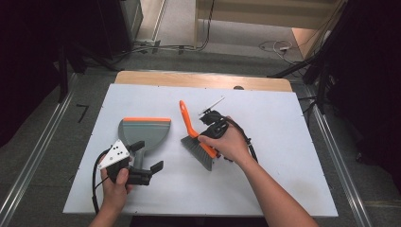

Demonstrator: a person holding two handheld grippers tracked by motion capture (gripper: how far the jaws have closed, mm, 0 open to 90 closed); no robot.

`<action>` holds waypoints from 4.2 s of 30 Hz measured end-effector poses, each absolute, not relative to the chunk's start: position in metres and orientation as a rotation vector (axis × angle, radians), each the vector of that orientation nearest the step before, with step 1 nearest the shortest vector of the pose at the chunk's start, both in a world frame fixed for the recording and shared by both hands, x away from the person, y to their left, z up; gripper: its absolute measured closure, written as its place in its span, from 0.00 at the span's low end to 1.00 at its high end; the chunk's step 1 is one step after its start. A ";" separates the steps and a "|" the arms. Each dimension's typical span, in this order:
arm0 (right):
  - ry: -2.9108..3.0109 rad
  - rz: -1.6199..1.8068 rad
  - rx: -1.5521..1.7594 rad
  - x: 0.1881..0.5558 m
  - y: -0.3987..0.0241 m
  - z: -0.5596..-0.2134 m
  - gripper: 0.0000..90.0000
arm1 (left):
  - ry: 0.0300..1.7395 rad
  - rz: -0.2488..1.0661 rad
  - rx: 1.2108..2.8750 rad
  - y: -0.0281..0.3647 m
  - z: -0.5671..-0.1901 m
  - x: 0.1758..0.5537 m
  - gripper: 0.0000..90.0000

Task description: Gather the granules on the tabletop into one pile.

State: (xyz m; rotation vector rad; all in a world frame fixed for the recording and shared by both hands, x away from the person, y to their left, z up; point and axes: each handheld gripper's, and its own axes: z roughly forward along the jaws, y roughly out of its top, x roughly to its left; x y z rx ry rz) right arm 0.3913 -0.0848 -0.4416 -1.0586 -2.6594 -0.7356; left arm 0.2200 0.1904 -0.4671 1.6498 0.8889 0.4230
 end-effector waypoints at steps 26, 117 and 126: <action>-2.602 -0.796 -1.332 0.420 -0.141 -0.453 0.76 | 0.889 0.419 1.649 0.191 -0.468 0.220 0.00; -3.127 -0.837 -0.288 0.414 -0.177 -0.444 0.75 | 0.886 0.413 1.667 0.185 -0.470 0.221 0.00; -3.129 -0.859 -0.322 0.430 -0.173 -0.445 0.74 | 0.891 0.411 1.665 0.186 -0.470 0.222 0.00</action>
